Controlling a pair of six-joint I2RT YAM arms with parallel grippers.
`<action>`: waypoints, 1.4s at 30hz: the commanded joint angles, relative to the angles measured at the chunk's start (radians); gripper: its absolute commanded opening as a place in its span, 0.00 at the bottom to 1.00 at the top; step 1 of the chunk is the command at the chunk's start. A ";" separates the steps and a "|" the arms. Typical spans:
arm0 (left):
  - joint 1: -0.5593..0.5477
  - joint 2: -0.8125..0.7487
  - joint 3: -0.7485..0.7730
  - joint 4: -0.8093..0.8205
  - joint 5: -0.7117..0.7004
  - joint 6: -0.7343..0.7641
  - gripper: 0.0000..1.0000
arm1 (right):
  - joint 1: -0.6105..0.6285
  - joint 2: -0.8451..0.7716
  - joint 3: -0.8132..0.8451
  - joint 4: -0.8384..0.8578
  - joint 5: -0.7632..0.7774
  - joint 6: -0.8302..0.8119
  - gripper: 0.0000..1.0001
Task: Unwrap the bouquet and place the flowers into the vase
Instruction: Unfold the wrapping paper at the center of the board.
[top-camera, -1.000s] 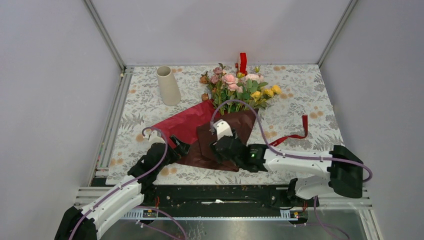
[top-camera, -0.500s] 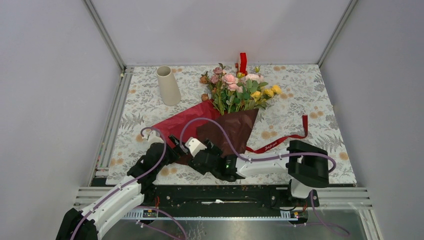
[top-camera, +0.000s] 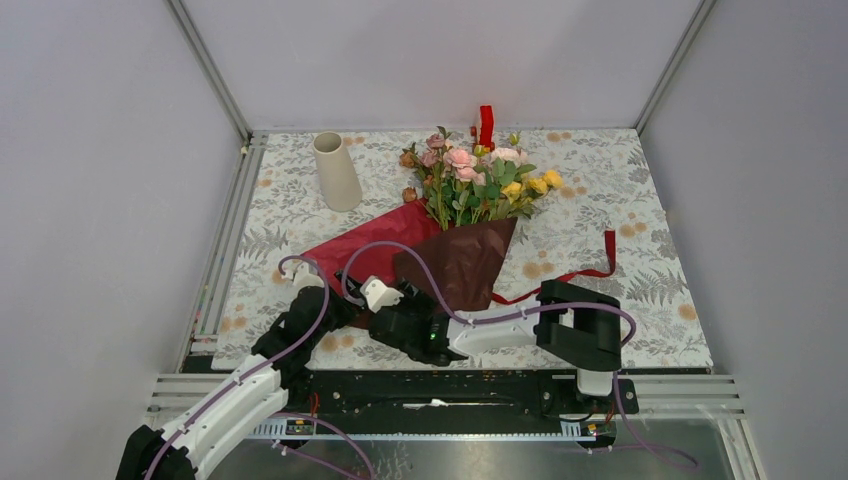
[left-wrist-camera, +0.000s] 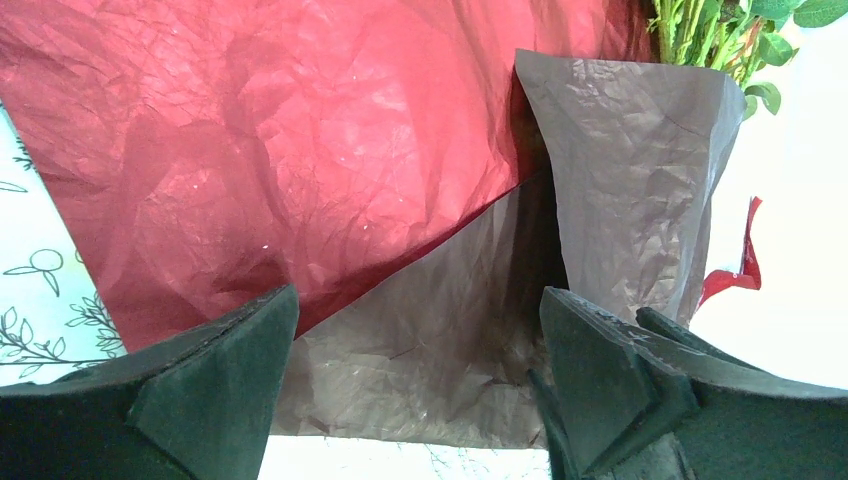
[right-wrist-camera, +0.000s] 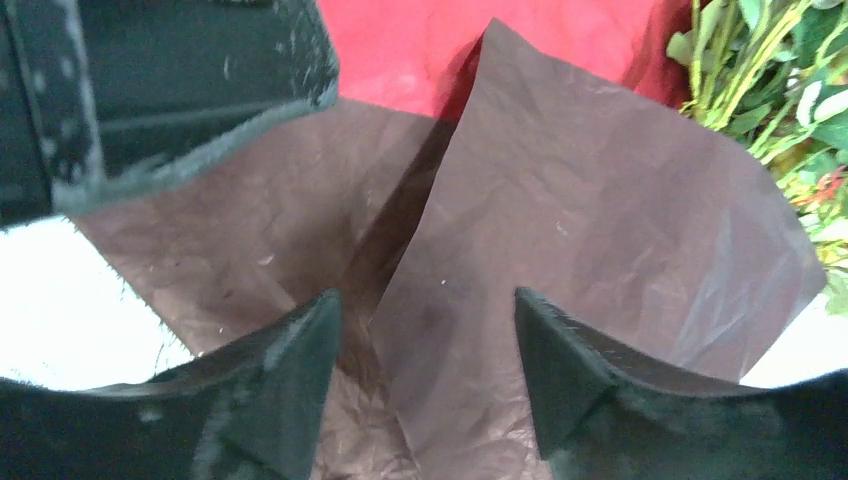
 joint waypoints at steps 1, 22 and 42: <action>0.007 -0.001 -0.003 0.029 0.017 0.000 0.99 | 0.006 0.035 0.071 -0.034 0.138 -0.003 0.64; 0.018 -0.009 -0.009 0.020 0.016 0.001 0.99 | 0.006 -0.084 0.036 -0.149 0.237 0.062 0.00; 0.026 0.007 -0.010 0.041 0.025 0.008 0.99 | -0.350 -0.554 -0.230 -0.698 0.252 0.822 0.11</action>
